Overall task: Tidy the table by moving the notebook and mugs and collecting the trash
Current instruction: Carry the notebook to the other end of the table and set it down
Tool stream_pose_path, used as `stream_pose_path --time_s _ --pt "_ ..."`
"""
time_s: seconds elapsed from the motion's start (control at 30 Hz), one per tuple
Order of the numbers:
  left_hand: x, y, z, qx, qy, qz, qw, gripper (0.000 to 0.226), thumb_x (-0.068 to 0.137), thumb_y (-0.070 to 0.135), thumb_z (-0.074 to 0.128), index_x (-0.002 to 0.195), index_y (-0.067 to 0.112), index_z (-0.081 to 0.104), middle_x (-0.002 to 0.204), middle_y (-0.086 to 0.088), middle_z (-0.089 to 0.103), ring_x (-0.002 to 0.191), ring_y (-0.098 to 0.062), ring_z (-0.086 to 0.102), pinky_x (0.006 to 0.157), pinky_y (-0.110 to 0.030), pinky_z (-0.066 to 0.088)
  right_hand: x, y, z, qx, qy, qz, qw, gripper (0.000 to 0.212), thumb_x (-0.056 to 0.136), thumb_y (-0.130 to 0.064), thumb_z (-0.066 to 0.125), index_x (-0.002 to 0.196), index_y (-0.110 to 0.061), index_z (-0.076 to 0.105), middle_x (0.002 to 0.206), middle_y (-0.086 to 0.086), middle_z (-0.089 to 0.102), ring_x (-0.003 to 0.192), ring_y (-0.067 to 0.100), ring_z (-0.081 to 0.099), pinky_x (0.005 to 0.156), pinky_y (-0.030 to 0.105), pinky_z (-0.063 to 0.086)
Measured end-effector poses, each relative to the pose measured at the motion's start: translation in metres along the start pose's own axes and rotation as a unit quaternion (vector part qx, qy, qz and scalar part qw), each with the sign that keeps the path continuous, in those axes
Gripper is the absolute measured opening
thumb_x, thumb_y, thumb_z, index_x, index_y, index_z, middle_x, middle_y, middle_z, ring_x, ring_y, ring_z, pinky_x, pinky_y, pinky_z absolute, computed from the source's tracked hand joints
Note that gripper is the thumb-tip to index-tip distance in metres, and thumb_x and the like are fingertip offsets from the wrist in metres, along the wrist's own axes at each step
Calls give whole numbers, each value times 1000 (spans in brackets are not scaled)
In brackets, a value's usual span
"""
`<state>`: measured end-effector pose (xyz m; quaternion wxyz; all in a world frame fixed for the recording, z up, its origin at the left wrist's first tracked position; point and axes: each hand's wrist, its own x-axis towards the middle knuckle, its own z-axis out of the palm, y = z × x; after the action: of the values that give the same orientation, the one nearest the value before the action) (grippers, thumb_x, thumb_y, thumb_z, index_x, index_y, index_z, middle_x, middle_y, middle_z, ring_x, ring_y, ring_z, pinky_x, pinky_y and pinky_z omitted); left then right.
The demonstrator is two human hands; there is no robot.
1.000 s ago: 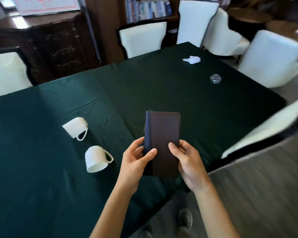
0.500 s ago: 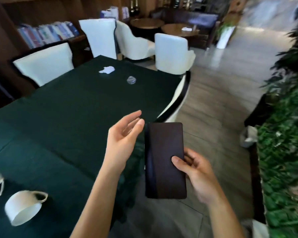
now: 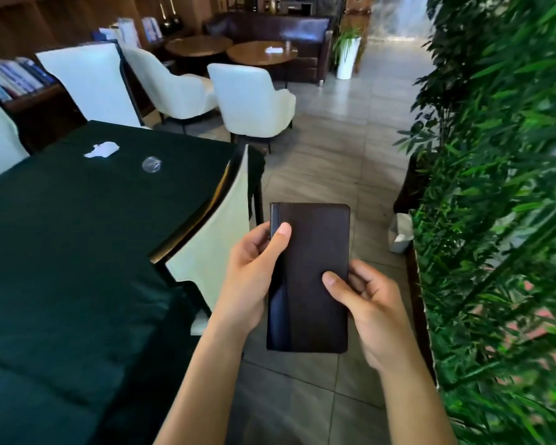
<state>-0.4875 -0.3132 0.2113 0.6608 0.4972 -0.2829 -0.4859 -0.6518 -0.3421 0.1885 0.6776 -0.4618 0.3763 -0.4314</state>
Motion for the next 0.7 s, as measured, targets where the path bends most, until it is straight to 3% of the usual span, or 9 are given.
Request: stream_pose_path --time_s 0.13,0.37,0.57,0.7 --pt "12 -20 32 4 11 -35 999 27 103 26 59 116 9 76 111 -16 80 100 -29 76 92 -47 61 22 -9 -28 26 33 4 999 22 92 0 67 111 -10 74 107 4 82 98 14 78 78 21 60" --pt "58 -47 59 32 -4 -74 997 28 101 29 60 113 12 78 113 -12 81 106 -28 76 96 -45 58 79 -20 -64 34 79 13 996 24 92 -5 70 115 -9 73 109 5 81 99 17 78 76 23 61" --pt "128 -62 67 26 -28 -105 994 36 92 39 68 110 10 79 116 -16 79 116 -37 72 109 -56 50 153 -24 -80 29 101 10 994 25 93 -4 69 116 -8 73 111 7 81 102 20 77 77 26 61" --pt "193 -47 77 50 -56 -102 992 34 88 38 67 108 15 82 112 -10 81 111 -30 75 98 -45 57 211 -38 -80 28 118 -2 993 22 93 -3 68 114 -8 74 109 7 81 97 17 77 74 25 61"
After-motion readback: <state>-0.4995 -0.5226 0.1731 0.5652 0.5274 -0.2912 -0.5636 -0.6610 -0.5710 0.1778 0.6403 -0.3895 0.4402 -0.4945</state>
